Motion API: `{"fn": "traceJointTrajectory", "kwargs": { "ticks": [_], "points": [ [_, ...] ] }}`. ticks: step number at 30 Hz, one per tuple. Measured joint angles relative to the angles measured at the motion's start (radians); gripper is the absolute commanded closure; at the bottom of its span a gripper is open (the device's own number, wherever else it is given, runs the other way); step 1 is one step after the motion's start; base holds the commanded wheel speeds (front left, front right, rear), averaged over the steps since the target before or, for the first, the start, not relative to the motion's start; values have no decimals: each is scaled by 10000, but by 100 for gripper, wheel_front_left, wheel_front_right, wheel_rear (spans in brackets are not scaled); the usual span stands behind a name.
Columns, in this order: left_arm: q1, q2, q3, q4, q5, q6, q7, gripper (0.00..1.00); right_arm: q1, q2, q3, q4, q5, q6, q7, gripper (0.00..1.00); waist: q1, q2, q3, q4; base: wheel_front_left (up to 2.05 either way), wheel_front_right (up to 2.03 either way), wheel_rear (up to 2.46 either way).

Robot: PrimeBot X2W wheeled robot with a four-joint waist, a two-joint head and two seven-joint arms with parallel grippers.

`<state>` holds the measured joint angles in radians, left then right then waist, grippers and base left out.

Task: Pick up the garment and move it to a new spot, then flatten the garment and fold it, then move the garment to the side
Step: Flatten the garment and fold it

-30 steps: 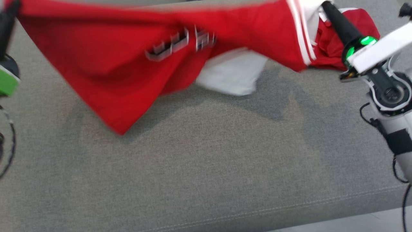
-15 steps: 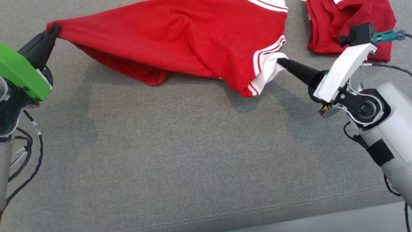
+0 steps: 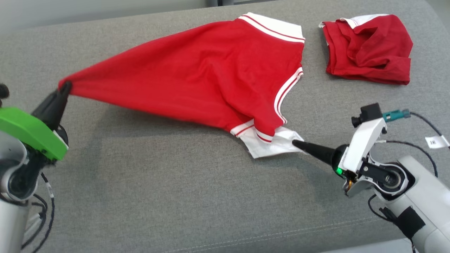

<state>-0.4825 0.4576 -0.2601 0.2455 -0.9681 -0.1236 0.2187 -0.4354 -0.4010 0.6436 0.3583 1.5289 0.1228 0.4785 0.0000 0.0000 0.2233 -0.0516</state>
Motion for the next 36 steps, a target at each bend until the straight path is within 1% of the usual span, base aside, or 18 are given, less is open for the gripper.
{"fn": "traceJointTrajectory", "kwargs": {
  "ticks": [5,8,11,13,15,17,21,23,27,31,34,36],
  "points": [
    [1268,-280,46,-29,-150,0,-554,100,928,267,-276,-662,1218,0,301,100,0,0,-432,-26,0,0,0],
    [1902,-343,29,-77,-146,0,-813,100,1280,207,-587,-1120,1394,0,171,100,0,0,-677,-26,0,0,0],
    [2397,-372,12,-299,-121,0,-1181,100,1496,19,-1166,-1641,1350,0,-449,100,0,0,-878,-1,0,0,0],
    [2600,-324,-61,-447,169,0,-1465,100,1628,-104,-1530,-1969,1336,0,-825,100,0,0,-979,34,0,0,0],
    [2808,-251,-180,-573,508,-2,-1609,100,1851,-109,-1858,-2240,1375,0,-1103,100,0,0,-1049,86,0,0,0],
    [3103,-265,-360,-614,600,-2,-1685,100,2169,-46,-2077,-2451,1542,0,-1292,100,0,0,-1115,127,0,0,0],
    [3833,-571,-686,-627,506,-2,-1774,100,2764,192,-2675,-2817,1829,0,-1933,100,0,0,-1204,169,0,0,0],
    [4100,-855,-920,-637,472,-2,-1852,100,2867,253,-2964,-2882,1827,0,-2280,100,-1,0,-1212,172,0,0,0],
    [4329,-1258,-1258,-591,487,-4,-2096,100,3278,-77,-2957,-2637,1208,0,-2581,100,-1,0,-1204,187,0,0,0],
    [4436,-1281,-1331,-221,683,-2,-2387,100,3860,-405,-2418,-2171,675,0,-2533,100,0,0,-1184,222,0,0,0],
    [4466,-1317,-1346,-42,780,4,-2489,100,4045,-472,-2284,-2063,433,0,-2554,100,0,0,-1168,243,0,0,0],
    [4483,-1406,-1308,127,830,21,-2658,100,4074,-430,-2370,-2023,374,0,-2778,100,0,0,-1147,262,0,0,0]
  ]
}}
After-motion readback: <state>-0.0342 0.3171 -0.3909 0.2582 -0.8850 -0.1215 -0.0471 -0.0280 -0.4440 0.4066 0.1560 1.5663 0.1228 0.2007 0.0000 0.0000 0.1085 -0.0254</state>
